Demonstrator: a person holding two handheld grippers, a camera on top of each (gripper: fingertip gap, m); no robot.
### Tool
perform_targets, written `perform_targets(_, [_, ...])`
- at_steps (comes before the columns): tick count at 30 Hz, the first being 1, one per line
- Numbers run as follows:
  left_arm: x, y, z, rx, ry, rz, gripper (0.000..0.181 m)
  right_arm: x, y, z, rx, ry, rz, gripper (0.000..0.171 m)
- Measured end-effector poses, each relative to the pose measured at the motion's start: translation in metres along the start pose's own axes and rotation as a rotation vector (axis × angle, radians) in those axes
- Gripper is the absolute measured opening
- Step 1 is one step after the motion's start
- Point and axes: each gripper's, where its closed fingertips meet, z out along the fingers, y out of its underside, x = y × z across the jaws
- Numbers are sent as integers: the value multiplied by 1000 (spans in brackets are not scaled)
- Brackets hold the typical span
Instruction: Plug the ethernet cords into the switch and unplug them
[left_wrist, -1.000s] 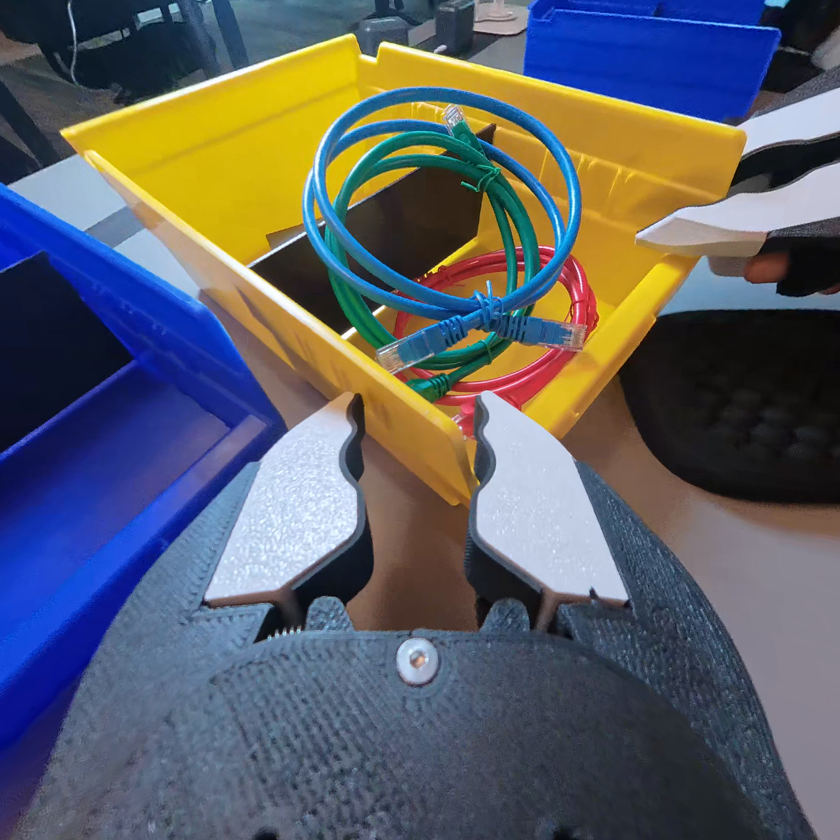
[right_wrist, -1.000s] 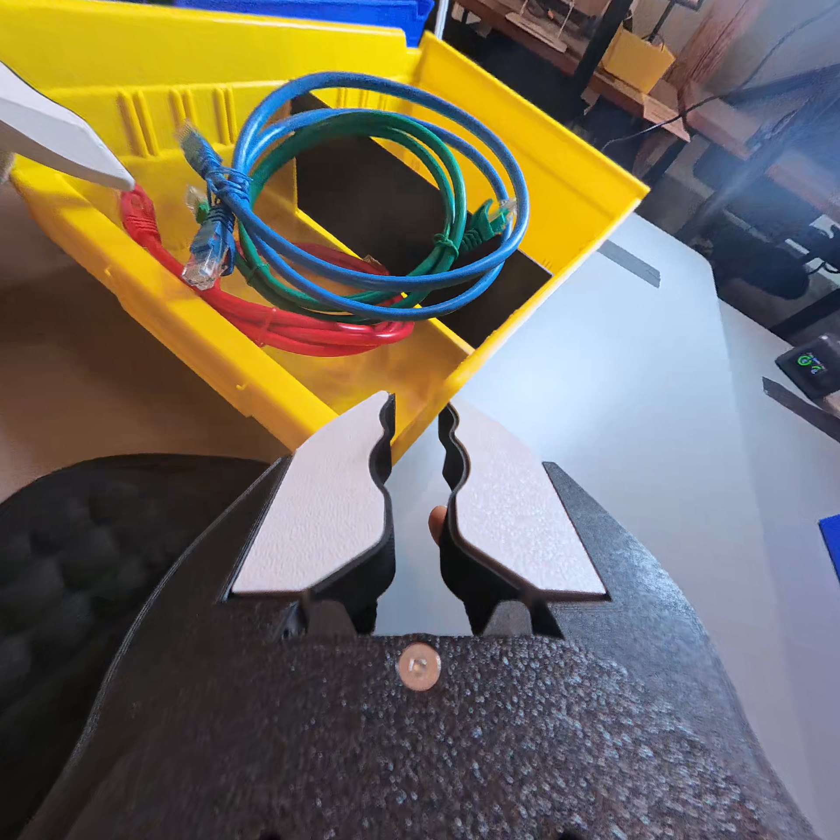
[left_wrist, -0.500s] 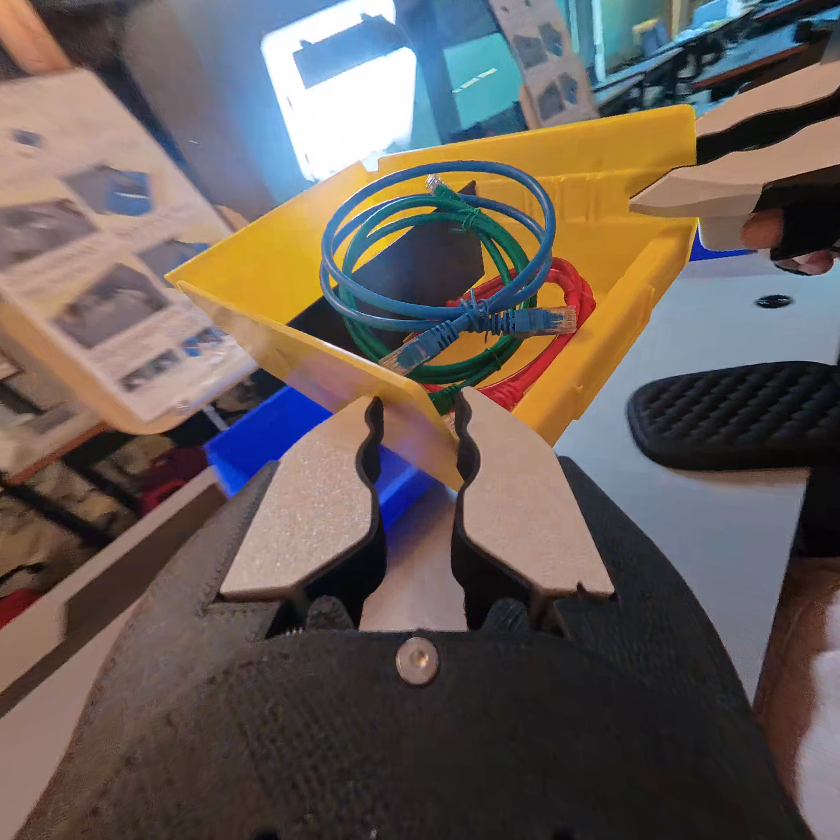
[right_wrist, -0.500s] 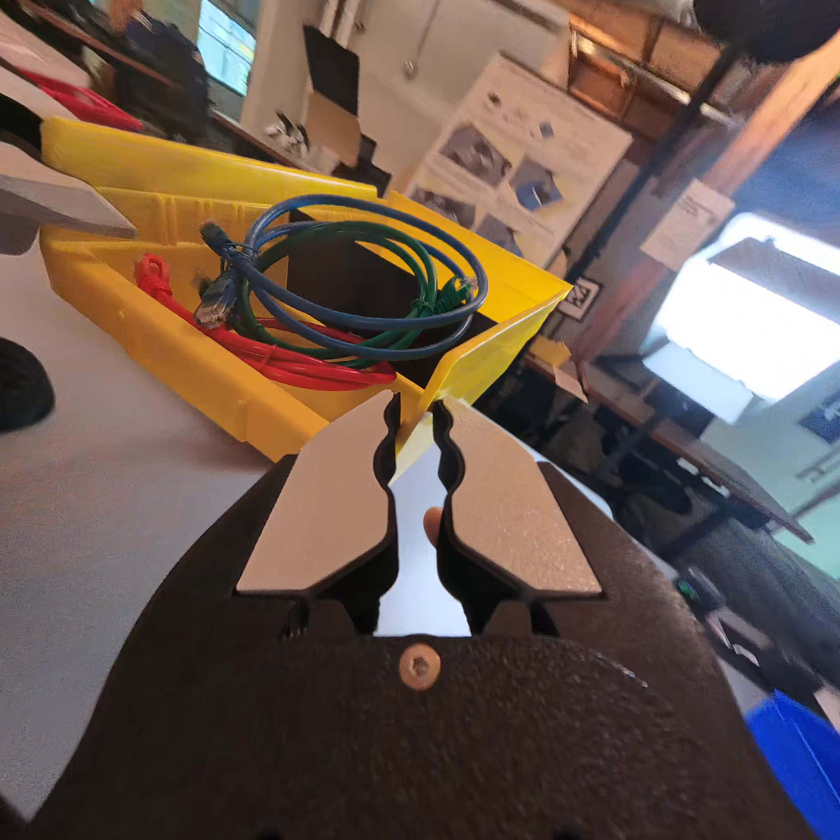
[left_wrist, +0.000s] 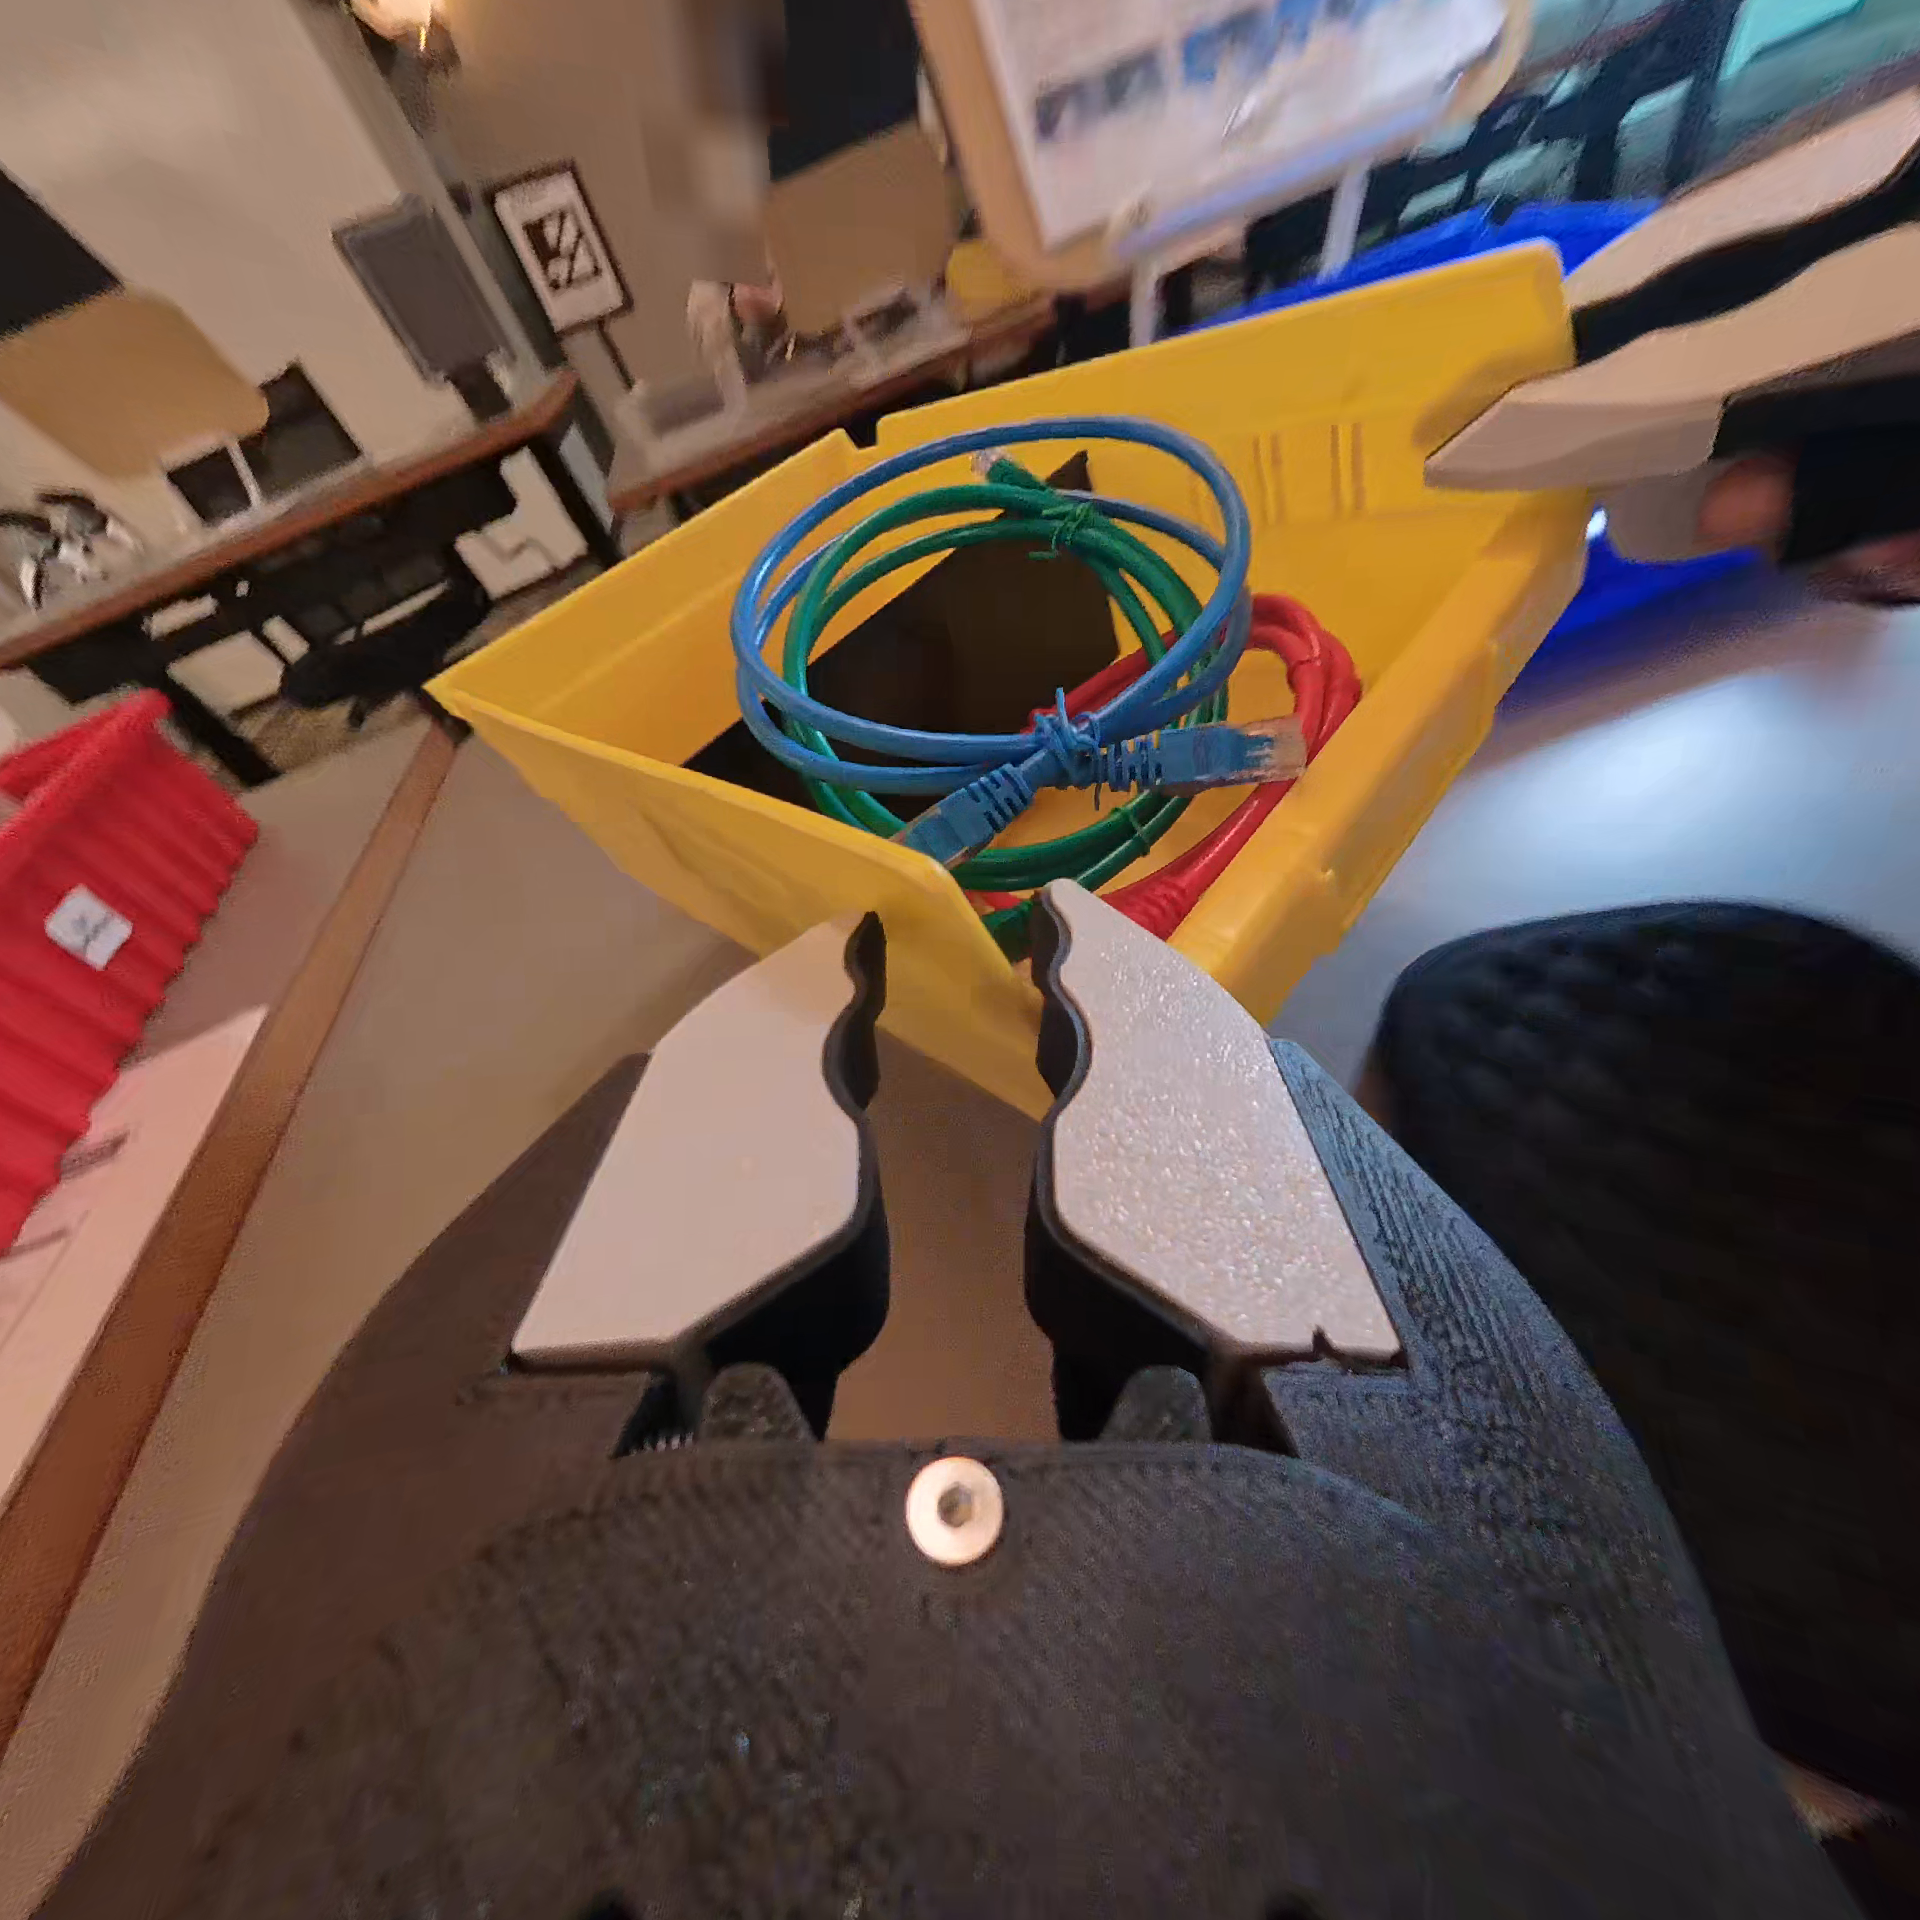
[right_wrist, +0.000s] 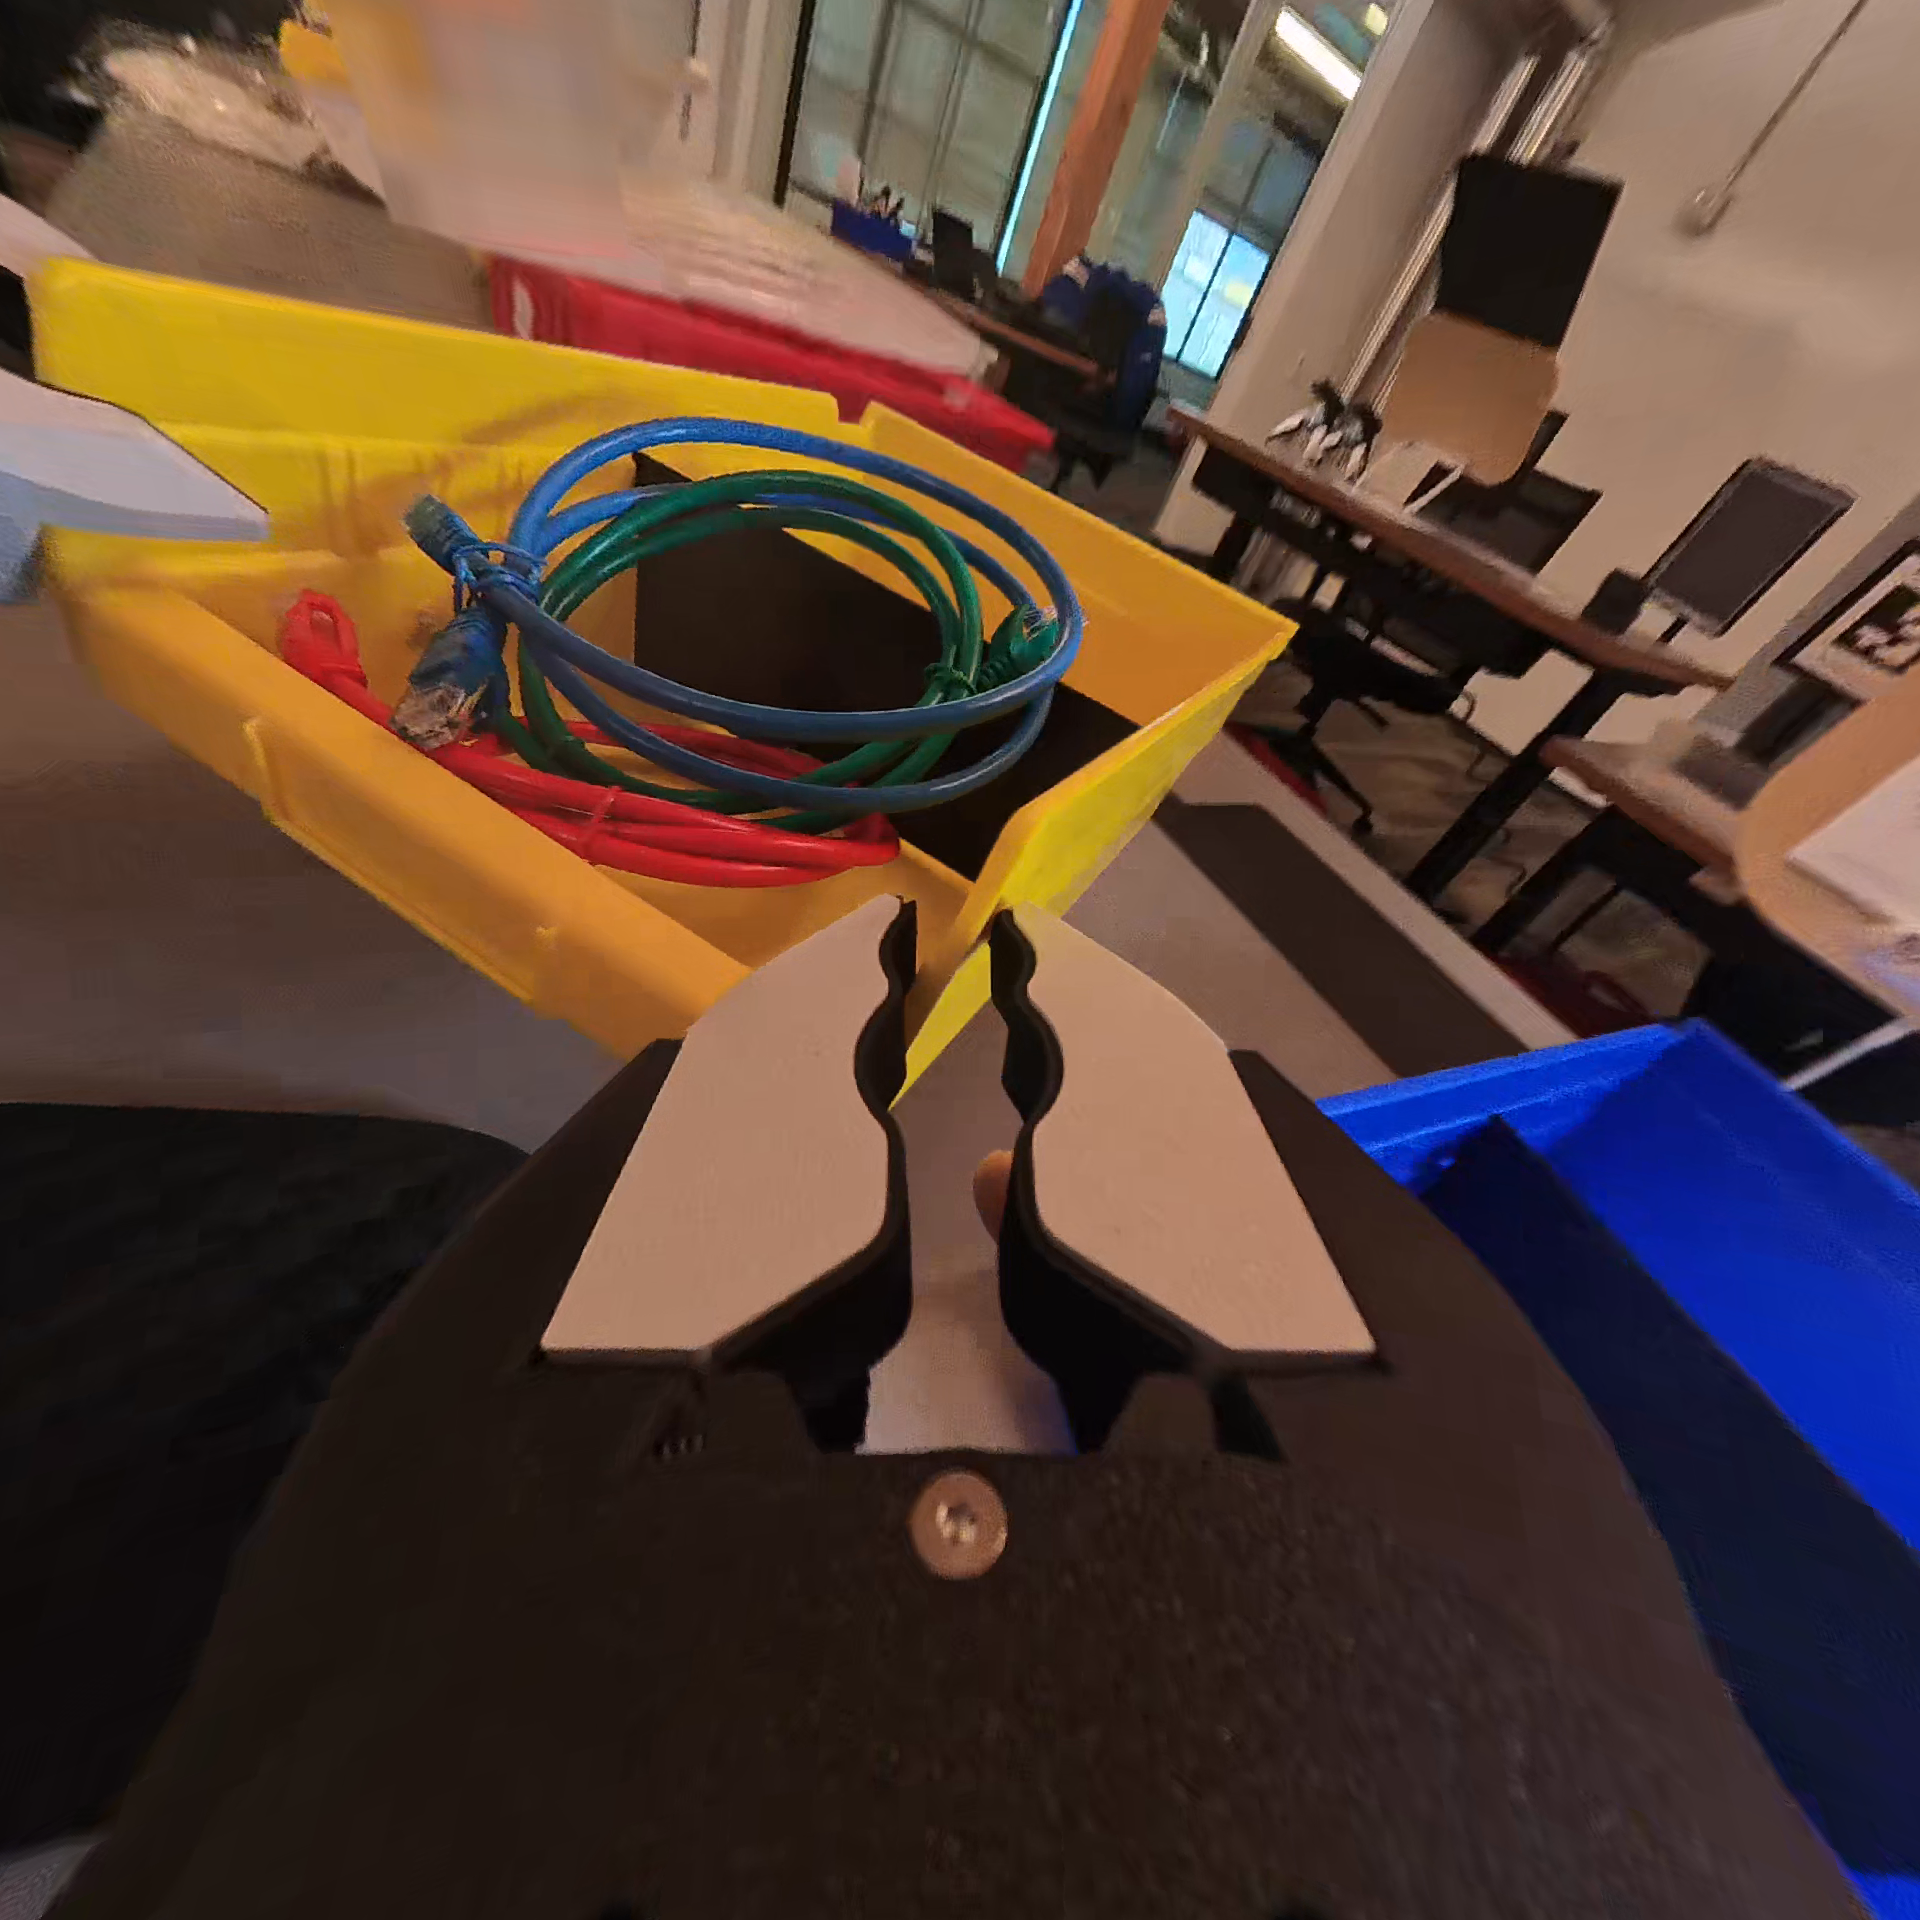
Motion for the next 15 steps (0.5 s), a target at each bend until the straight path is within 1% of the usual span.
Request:
perform_targets(1, [-5,17,8,-38,-18,3,26,-3,13,15,-45,-16,18,14])
perform_targets(3, [-14,43,23,-79,-68,-18,25,-4,40,41,-167,-33,40,14])
perform_targets(5, [-23,58,39,-95,-134,-68,24,-4,61,57,-283,-47,40,14])
perform_targets(7, [-27,64,54,-115,-174,-78,25,-2,62,54,-318,-34,30,29])
perform_targets(8, [-25,61,59,-113,-162,-86,31,0,57,45,-316,-36,15,33])
perform_targets(9, [-23,57,63,-107,-142,-102,42,0,53,32,-313,-53,1,35])
perform_targets(10, [-27,49,63,-78,-150,-113,50,2,50,18,-321,-69,-14,39])
perform_targets(12, [-42,25,53,-9,-211,-79,51,19,51,-11,-336,-27,-98,41])
perform_targets(13, [-45,11,47,18,-226,-45,51,33,58,-23,-371,5,-159,43])
perform_targets(14, [-41,-2,43,36,-208,-8,49,45,71,-32,-443,18,-215,47])
perform_targets(15, [-28,-13,43,37,-155,28,49,55,90,-38,-533,10,-249,55])
